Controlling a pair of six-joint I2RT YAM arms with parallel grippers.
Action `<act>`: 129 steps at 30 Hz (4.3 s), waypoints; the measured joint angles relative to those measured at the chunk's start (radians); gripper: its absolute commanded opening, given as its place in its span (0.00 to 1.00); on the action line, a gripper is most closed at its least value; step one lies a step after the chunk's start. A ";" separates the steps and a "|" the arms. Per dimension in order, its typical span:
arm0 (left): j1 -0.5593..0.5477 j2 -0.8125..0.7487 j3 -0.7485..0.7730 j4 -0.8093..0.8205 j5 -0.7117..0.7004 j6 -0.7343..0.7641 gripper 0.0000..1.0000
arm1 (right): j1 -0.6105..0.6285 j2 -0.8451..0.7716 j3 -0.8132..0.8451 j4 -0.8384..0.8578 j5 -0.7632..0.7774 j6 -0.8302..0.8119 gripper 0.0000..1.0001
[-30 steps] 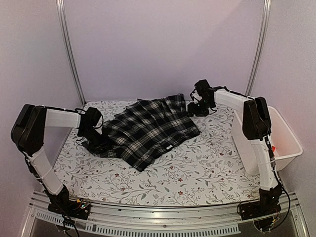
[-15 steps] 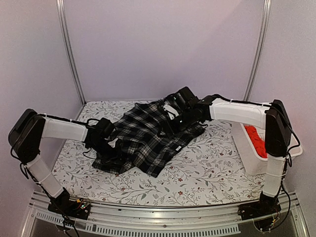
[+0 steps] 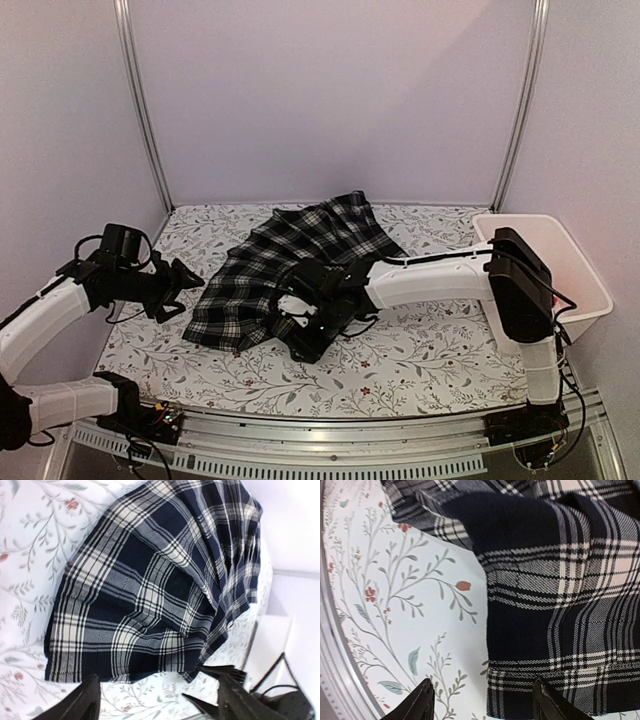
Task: Fold and stack the mixed laundry pile
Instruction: Pick up the flattened skirt from the center of the board, then fold the flattened skirt at the center of the board.
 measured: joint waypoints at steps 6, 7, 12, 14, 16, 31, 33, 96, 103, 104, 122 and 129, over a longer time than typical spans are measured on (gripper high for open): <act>0.000 -0.229 -0.183 -0.005 -0.003 -0.214 0.86 | 0.040 0.072 0.049 -0.066 0.171 -0.017 0.46; 0.000 -0.248 -0.205 -0.005 -0.003 -0.242 0.87 | 0.044 0.077 0.055 -0.072 0.192 -0.020 0.38; 0.000 -0.286 -0.294 -0.021 -0.005 -0.372 0.87 | 0.055 0.091 0.070 -0.092 0.264 -0.043 0.05; -0.003 -0.285 -0.329 -0.017 -0.011 -0.423 0.86 | 0.056 0.091 0.071 -0.097 0.283 -0.041 0.00; -0.004 -0.282 -0.354 -0.009 -0.012 -0.452 0.86 | 0.057 0.090 0.070 -0.097 0.286 -0.040 0.00; -0.076 0.121 -0.396 0.466 -0.026 -0.525 0.27 | 0.067 0.049 0.027 -0.098 0.161 -0.048 0.00; -0.065 0.155 -0.389 0.491 -0.045 -0.516 0.01 | 0.070 0.040 0.021 -0.101 0.117 -0.062 0.00; -0.353 1.692 1.654 0.394 0.048 -0.098 0.00 | -0.645 -0.360 -0.687 0.503 -0.607 0.296 0.00; -0.341 1.639 1.382 0.434 -0.011 -0.119 0.00 | -0.639 -0.154 -0.507 0.342 -0.563 0.230 0.00; -0.334 1.600 1.297 0.485 -0.015 -0.118 0.00 | -0.629 -0.142 -0.481 0.321 -0.558 0.217 0.00; -0.261 1.022 0.856 0.341 -0.146 -0.017 0.00 | -0.406 -0.286 -0.416 0.219 -0.589 0.166 0.00; -0.307 1.151 1.077 0.303 -0.121 0.039 0.00 | -0.488 -0.339 -0.512 0.253 -0.612 0.156 0.06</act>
